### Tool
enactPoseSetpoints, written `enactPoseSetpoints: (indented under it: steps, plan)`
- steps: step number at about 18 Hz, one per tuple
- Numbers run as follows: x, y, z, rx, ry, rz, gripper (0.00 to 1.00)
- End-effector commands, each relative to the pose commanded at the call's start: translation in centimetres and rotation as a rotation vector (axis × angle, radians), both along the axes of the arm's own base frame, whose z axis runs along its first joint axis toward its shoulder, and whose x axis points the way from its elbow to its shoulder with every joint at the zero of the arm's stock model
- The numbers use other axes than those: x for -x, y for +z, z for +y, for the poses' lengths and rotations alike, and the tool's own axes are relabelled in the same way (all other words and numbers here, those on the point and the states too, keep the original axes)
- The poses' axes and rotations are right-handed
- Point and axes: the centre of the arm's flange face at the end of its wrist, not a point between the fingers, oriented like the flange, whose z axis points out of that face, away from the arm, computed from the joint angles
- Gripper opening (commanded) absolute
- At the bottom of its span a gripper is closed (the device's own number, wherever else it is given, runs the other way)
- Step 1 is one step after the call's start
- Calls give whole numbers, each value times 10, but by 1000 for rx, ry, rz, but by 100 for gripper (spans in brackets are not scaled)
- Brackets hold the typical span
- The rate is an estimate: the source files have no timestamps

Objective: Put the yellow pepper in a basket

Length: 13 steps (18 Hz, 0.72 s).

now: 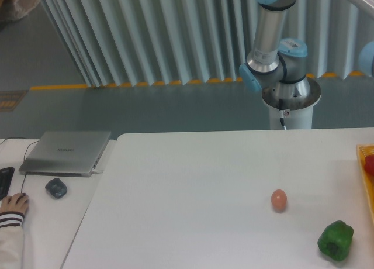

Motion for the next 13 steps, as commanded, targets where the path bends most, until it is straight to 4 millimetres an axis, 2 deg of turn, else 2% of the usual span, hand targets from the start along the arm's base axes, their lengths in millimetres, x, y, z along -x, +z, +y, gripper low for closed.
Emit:
enactPoseSetpoints:
  steps: [1, 4, 5, 7, 8, 13]
  plan:
    - [5, -1, -8, 6, -25, -1, 41]
    - [10, -3, -16, 4, -18, -4, 42]
    - [11, -3, -17, 4, -16, -4, 55]
    - [10, -5, -16, 3, -13, -9, 90]
    - [9, -5, -15, 2, -4, -9, 100]
    - [8, -6, -16, -6, 3, -5, 100]
